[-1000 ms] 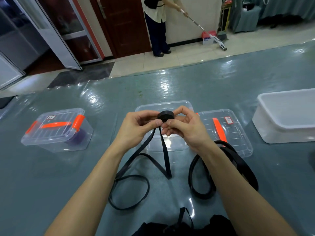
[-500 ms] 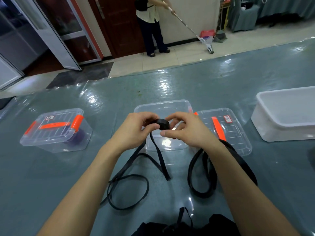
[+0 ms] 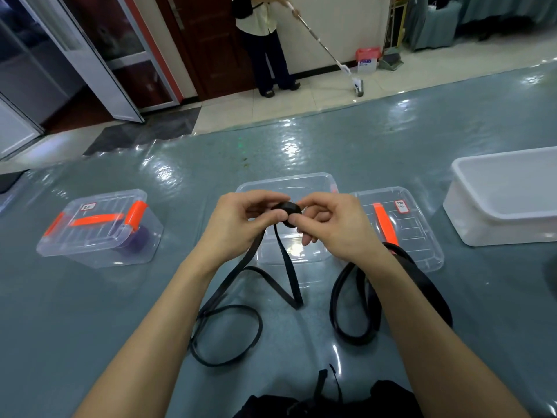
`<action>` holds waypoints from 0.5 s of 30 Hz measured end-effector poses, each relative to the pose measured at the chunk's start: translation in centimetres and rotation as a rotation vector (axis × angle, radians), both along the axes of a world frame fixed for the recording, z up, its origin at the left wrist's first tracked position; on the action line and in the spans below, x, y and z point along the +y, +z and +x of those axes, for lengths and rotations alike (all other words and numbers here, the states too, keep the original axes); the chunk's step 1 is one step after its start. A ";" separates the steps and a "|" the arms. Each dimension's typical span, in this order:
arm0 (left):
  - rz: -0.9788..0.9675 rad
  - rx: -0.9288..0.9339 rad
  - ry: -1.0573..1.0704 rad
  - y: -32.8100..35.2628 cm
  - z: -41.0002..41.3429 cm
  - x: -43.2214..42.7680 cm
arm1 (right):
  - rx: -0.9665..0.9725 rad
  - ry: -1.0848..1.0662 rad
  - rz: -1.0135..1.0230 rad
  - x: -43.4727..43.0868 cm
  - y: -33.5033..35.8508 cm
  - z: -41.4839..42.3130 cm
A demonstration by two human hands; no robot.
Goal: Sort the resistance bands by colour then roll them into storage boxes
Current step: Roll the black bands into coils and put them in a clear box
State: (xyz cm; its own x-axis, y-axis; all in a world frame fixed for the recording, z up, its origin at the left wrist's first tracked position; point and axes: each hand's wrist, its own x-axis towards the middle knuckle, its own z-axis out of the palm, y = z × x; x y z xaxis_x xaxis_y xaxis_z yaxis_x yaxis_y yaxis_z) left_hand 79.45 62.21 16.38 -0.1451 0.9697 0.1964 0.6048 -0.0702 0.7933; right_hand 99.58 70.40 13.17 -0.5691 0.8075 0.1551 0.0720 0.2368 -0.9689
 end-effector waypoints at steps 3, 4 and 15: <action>0.068 -0.263 0.075 -0.3 0.6 -0.2 | 0.174 -0.014 -0.088 -0.4 0.2 -0.3; 0.080 -0.316 0.086 -0.5 0.8 -0.3 | 0.220 -0.014 -0.103 -0.5 0.3 -0.5; 0.149 -0.504 0.122 1.5 2.2 -1.3 | 0.441 0.044 -0.237 -1.7 2.0 -1.1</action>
